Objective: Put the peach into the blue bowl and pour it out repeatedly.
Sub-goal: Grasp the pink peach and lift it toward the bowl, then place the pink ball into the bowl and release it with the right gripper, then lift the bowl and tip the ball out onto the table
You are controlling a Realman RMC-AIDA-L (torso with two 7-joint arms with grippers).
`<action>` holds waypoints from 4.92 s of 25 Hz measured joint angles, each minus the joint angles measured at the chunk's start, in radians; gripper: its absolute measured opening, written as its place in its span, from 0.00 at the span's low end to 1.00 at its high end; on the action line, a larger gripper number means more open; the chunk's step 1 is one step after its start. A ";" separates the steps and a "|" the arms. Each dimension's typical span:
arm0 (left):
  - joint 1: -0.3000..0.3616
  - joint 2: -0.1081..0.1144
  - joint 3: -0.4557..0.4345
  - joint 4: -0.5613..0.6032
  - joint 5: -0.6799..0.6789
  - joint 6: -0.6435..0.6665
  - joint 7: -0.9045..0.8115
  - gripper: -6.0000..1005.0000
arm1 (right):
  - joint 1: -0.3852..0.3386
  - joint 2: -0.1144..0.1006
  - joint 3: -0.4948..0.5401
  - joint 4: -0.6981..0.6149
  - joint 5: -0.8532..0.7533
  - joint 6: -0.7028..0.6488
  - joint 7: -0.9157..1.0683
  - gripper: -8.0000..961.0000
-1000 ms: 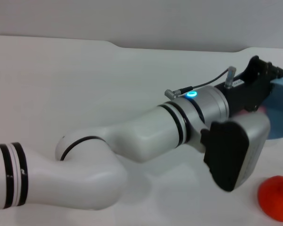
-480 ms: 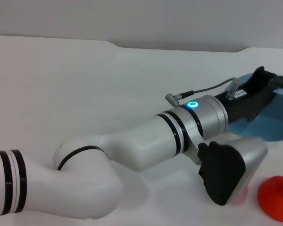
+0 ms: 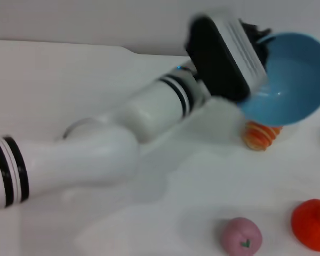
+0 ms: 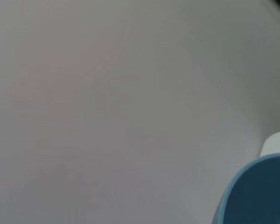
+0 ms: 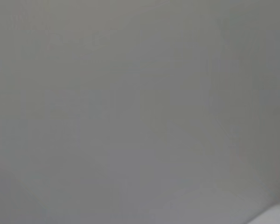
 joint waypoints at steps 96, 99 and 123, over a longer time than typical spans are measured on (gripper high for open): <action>-0.074 -0.001 -0.309 -0.296 -0.162 0.533 -0.397 0.01 | 0.406 0.001 -0.708 -0.641 -0.598 -0.013 0.976 0.45; -0.075 -0.001 -0.309 -0.296 -0.162 0.532 -0.397 0.01 | 0.402 -0.002 -0.707 -0.629 -0.594 0.000 0.968 0.48; -0.069 0.001 -0.125 -0.053 -0.151 0.247 0.077 0.01 | -0.043 0.005 -0.375 -0.156 -0.011 -0.036 -0.085 0.50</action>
